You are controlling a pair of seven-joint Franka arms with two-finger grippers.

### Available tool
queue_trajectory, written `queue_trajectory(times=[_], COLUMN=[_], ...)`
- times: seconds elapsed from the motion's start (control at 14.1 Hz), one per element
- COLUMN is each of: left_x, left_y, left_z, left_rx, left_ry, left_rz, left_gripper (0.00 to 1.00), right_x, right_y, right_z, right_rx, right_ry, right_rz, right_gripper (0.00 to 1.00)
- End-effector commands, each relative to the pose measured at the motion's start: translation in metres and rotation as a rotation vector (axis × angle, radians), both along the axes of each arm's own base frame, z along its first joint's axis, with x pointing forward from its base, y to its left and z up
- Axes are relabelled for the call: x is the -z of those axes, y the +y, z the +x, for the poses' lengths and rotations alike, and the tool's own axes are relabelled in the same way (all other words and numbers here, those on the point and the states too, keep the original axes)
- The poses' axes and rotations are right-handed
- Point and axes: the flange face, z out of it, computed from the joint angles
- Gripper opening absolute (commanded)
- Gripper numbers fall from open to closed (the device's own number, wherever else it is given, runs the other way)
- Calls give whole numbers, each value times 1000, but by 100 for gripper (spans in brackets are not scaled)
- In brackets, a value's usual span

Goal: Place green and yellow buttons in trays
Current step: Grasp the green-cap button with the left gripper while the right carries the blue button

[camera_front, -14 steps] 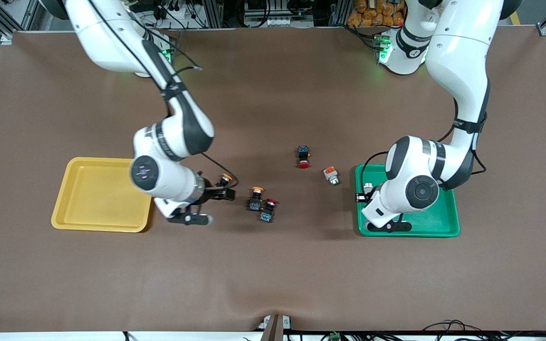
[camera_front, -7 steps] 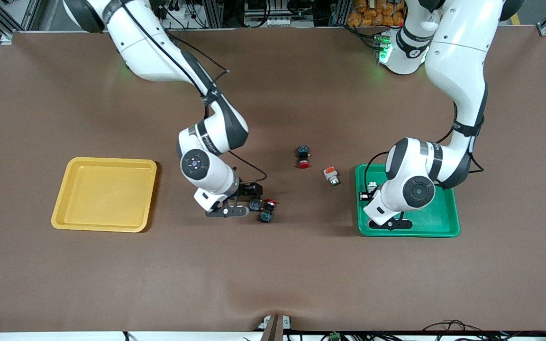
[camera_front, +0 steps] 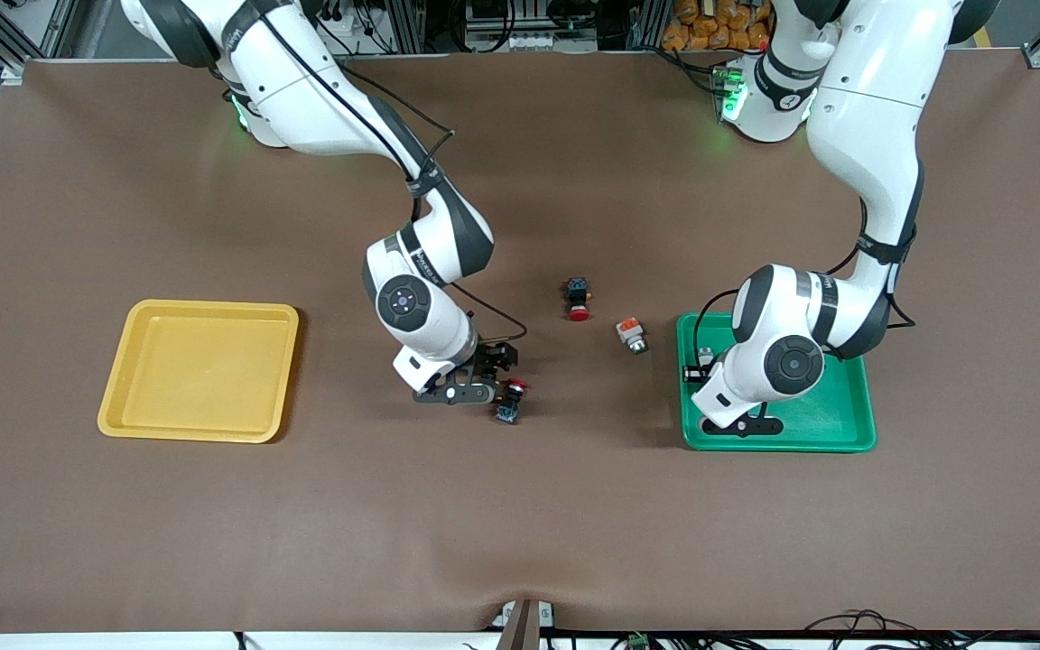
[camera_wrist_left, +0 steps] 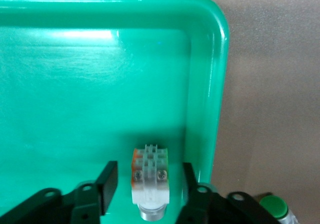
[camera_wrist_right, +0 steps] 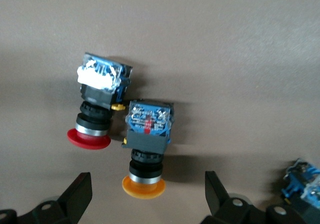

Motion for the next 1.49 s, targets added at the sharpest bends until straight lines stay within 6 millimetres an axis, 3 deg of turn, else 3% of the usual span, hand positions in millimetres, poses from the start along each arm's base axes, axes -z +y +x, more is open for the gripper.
queue_trajectory(times=[0.0,0.36,0.5,0.57,0.78,0.85,1.07,1.28,1.42], left_x=[-20,-38,-39,-41,-30,-31,-22,-15,-9], left_y=[1,-22,-49,-60,-77,-80,-97,-124,-126], left_z=[0,-8,-19,-25,-43,-51,-75,-93,-96], left_rx=[-8,-87,-159,-192,-230,-221,-235,-252,-244], left_ry=[-6,-13,-5,-2,29,31,25,10,7], left_rz=[10,9,12,11,25,29,40,47,53], left_gripper=[100,100,100,100,100,100,100,100,100], right_x=[11,22,26,27,26,25,9,-45,-87], right_y=[9,14,15,15,16,16,5,-30,-69], right_z=[-3,-5,-6,-5,-4,-4,6,29,47], right_rx=[11,3,1,2,12,14,32,84,135], right_ry=[-17,-52,-55,-59,-62,-63,-72,-63,-53], right_rz=[-43,-61,-63,-61,-57,-56,-48,-50,-66], right_gripper=[100,99,90,81,16,0,0,0,0])
